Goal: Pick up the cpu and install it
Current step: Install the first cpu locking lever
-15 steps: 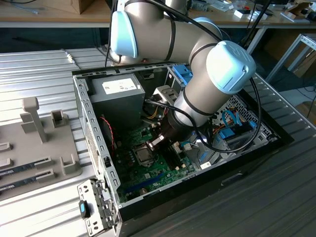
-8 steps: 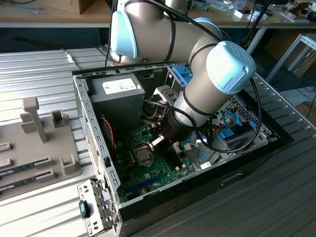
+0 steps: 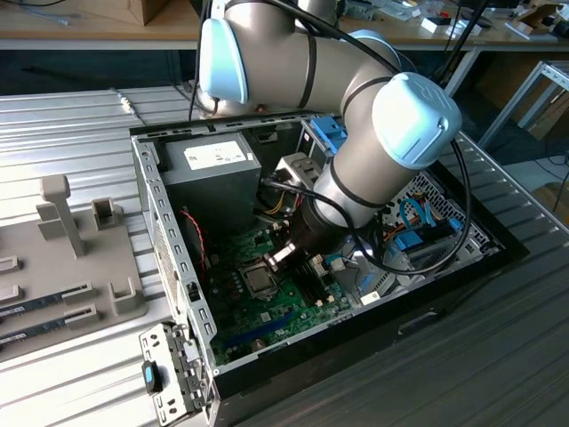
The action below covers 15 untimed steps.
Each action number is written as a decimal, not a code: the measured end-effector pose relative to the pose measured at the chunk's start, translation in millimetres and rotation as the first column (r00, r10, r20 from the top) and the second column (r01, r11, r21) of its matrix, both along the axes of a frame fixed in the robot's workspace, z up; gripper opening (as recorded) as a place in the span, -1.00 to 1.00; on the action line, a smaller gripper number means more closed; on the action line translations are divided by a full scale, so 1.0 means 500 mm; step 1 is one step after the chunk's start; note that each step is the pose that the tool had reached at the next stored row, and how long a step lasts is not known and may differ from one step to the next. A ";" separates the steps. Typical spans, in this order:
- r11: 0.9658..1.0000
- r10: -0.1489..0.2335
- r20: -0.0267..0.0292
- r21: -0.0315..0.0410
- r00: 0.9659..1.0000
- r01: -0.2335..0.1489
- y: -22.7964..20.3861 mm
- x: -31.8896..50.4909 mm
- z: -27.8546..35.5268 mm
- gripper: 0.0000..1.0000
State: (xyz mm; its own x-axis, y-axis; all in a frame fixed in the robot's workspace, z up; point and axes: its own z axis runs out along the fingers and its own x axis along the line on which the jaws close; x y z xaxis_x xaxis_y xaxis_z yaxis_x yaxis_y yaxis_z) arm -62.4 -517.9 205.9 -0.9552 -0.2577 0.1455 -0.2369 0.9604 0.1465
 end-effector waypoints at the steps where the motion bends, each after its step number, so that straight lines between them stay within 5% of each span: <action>1: 1.000 0.000 0.000 0.000 1.000 0.000 0.0005 0.000 0.001 -0.69; 15: 1.000 0.000 0.000 0.000 1.000 0.000 0.0045 0.000 0.016 -0.69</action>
